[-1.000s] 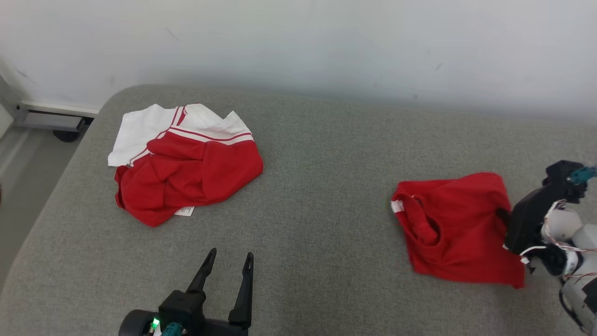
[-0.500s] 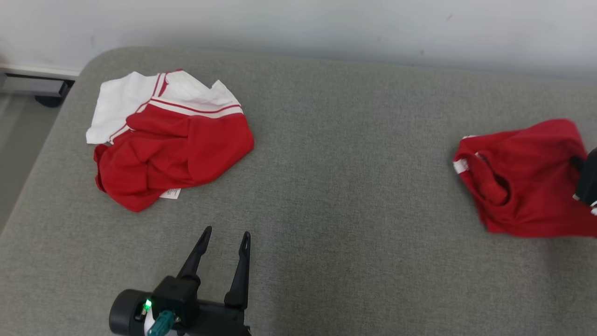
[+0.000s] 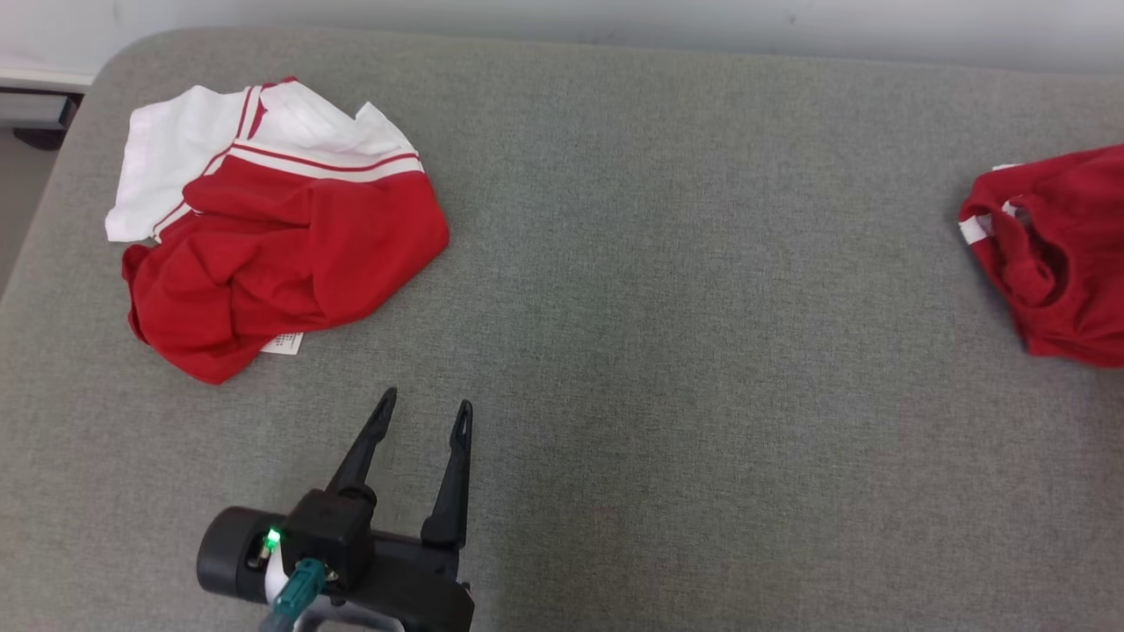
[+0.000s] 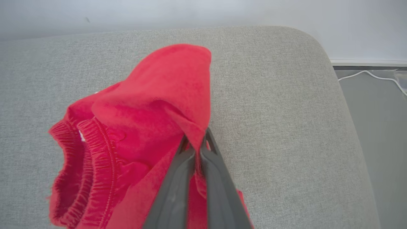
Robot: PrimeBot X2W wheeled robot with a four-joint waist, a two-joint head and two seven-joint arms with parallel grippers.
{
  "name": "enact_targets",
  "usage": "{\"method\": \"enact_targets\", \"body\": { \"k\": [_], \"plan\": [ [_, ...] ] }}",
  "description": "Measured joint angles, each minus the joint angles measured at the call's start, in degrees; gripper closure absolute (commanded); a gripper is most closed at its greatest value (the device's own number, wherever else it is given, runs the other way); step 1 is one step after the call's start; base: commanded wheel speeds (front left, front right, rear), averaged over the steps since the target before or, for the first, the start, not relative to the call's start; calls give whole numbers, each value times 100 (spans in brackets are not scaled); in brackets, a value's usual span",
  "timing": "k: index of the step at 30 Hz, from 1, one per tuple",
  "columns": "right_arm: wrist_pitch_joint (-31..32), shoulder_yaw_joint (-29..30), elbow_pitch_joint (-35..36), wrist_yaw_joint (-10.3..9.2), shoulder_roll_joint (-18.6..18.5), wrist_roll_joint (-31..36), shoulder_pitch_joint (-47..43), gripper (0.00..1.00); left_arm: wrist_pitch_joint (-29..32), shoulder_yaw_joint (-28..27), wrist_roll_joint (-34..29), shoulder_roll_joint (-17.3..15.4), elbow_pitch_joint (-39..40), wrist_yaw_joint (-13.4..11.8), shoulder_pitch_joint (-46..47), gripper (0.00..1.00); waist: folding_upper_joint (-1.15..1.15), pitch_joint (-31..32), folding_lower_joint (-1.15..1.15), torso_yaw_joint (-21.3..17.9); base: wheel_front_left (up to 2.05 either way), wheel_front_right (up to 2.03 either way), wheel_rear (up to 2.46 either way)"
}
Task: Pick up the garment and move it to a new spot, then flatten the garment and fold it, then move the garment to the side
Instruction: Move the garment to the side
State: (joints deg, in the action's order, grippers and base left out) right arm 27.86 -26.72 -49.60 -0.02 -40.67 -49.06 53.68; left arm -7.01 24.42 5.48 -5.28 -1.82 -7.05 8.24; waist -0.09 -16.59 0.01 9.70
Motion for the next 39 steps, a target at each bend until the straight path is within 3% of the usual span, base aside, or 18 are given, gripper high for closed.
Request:
{"method": "enact_targets", "body": {
  "k": [17, 25, 26, 27, 39],
  "plan": [
    [191, -177, -250, -15, -555, 422, 455, 100, 53, -18, -8, -2, 58, 0, 172, 0, -1, -242, -1, -55, 0, 0, 0],
    [240, -327, -370, -15, -577, 604, 560, 100, 94, -31, -8, 1, 53, 0, 176, 0, -1, -300, -1, -25, 0, 0, 0],
    [241, -354, -386, -15, -580, 649, 560, 54, 93, -32, -8, 2, 52, 0, 176, 0, 0, -304, -1, -21, 0, 0, 0],
    [241, -394, -392, -15, -589, 703, 561, 0, 94, -34, -8, 3, 51, 0, 176, 0, 0, -308, -1, -19, 0, 0, 0],
    [238, -547, -432, -13, -623, 929, 797, 0, 93, -97, -7, 24, -2, 0, 193, 0, -1, -320, -1, -41, 0, 0, 0]
  ]
}}
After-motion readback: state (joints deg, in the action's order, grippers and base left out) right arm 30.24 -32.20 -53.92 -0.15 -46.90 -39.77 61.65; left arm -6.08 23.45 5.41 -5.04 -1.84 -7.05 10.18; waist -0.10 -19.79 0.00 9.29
